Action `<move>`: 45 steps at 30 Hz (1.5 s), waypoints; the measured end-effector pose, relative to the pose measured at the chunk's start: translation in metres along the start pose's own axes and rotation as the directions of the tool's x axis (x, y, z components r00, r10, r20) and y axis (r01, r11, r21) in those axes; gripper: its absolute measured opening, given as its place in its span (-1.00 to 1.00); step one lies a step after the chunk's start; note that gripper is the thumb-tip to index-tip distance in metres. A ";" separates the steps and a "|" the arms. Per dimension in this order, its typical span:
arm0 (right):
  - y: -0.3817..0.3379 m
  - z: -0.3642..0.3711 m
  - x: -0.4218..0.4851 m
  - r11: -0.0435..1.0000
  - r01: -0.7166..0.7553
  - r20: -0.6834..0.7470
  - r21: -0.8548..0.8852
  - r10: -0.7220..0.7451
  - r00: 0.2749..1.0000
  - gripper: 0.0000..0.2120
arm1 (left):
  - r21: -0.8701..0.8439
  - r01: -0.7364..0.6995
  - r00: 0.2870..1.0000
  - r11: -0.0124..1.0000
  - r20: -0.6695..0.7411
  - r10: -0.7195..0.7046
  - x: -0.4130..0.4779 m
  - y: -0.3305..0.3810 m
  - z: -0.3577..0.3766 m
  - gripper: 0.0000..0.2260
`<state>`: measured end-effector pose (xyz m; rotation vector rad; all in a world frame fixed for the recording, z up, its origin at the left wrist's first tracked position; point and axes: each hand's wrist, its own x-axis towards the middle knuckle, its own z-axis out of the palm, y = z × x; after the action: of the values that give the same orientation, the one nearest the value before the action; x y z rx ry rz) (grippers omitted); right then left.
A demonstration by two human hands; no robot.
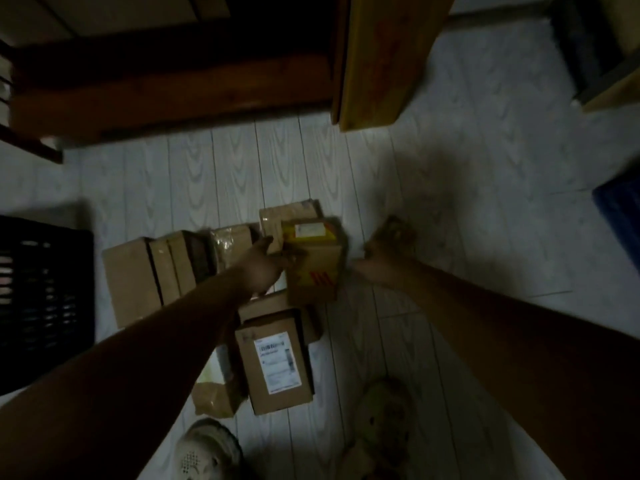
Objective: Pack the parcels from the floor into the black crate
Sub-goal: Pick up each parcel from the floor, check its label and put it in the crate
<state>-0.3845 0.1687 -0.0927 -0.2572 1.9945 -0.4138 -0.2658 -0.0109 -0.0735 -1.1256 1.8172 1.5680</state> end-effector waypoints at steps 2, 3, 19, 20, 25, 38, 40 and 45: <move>-0.002 0.014 0.025 0.994 0.012 -0.058 0.110 -0.005 0.998 -0.68 | -0.062 0.016 0.997 0.998 -0.075 -0.020 0.024 -0.007 0.011 -0.75; -0.006 0.021 0.034 0.985 0.012 -0.079 0.173 0.002 0.997 -0.68 | -0.104 0.033 0.995 0.994 -0.091 -0.042 0.032 -0.008 0.016 -0.68; -0.070 0.037 -0.109 0.885 0.127 -0.214 0.448 -0.032 0.976 -0.59 | -0.258 -0.067 0.991 0.964 -0.132 0.033 -0.112 0.031 -0.016 -0.64; -0.080 0.031 -0.135 0.882 0.145 -0.230 0.448 -0.043 0.972 -0.59 | -0.244 -0.099 0.988 0.965 -0.140 0.066 -0.137 0.040 -0.023 -0.65; -0.144 0.004 -0.279 0.880 0.186 -0.291 0.438 -0.057 0.955 -0.56 | -0.206 -0.196 0.974 0.959 -0.155 0.165 -0.270 0.085 -0.075 -0.61; -0.257 0.009 -0.527 0.780 0.333 -0.445 0.530 -0.078 0.892 -0.66 | -0.304 -0.345 0.926 0.888 -0.266 0.268 -0.522 0.125 -0.160 -0.72; -0.264 0.007 -0.553 0.755 0.378 -0.434 0.535 -0.138 0.890 -0.76 | -0.297 -0.394 0.900 0.870 -0.319 0.298 -0.549 0.125 -0.164 -0.64; -0.282 0.015 -0.608 0.709 0.487 -0.393 0.511 -0.311 0.865 -0.57 | -0.294 -0.496 0.848 0.817 -0.366 0.383 -0.617 0.117 -0.178 -0.64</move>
<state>-0.1034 0.1242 0.5145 -0.2412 1.9522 -1.4123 -0.0010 -0.0161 0.5227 -1.2058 2.1472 2.2047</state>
